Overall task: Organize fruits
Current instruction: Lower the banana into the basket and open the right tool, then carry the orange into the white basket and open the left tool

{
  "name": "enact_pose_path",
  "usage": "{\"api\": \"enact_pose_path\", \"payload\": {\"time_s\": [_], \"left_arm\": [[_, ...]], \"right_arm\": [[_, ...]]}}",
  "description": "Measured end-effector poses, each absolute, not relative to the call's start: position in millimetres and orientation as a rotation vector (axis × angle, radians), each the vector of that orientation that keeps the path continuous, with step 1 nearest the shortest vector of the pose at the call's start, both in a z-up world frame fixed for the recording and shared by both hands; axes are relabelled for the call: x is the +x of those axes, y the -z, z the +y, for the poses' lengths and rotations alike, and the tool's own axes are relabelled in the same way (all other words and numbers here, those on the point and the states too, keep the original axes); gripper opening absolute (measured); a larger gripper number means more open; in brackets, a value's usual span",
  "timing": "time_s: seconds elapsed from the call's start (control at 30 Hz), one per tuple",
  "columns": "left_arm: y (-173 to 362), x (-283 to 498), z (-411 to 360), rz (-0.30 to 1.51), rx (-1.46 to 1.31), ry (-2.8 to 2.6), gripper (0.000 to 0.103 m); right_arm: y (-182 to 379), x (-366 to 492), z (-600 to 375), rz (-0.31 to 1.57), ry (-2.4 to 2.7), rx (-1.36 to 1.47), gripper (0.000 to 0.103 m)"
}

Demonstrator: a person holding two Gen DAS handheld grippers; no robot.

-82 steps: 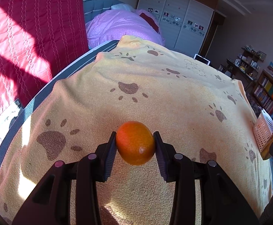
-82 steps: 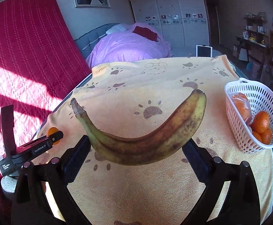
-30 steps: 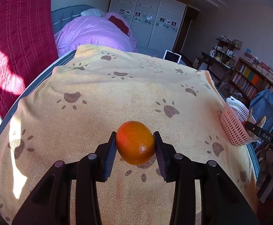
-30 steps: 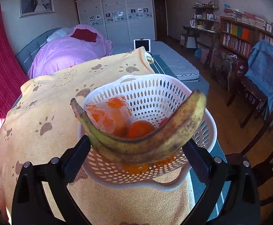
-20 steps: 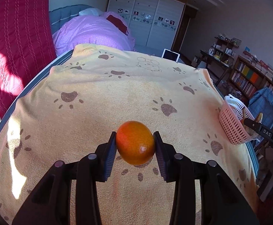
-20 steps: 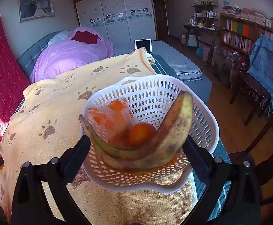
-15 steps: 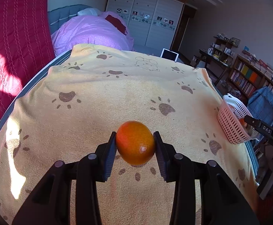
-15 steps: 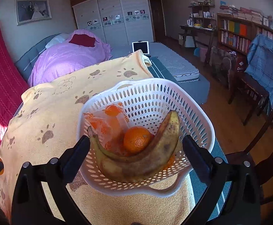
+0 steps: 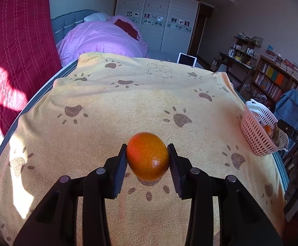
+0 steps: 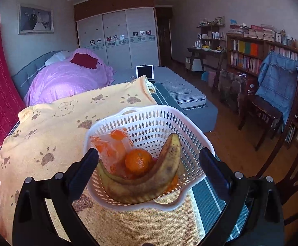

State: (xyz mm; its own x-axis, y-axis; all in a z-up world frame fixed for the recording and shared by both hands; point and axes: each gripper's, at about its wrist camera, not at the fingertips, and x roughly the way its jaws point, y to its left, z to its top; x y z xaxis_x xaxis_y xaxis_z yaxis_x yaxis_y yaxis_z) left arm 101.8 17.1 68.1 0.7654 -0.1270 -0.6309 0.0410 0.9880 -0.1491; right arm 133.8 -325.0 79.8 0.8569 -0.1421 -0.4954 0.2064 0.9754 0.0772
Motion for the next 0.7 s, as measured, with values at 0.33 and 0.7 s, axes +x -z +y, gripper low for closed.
{"api": "enact_pose_path", "payload": {"time_s": [0.33,0.7], "left_arm": [[-69,99,-3,0.676,-0.052,0.074,0.039],[-73,103,-36,0.665,0.006,0.104,0.039]], "right_arm": [[-73,124,-344,0.448,0.283,0.204,0.100],[-65,120,-354,0.450,0.328,0.269,0.100]]}}
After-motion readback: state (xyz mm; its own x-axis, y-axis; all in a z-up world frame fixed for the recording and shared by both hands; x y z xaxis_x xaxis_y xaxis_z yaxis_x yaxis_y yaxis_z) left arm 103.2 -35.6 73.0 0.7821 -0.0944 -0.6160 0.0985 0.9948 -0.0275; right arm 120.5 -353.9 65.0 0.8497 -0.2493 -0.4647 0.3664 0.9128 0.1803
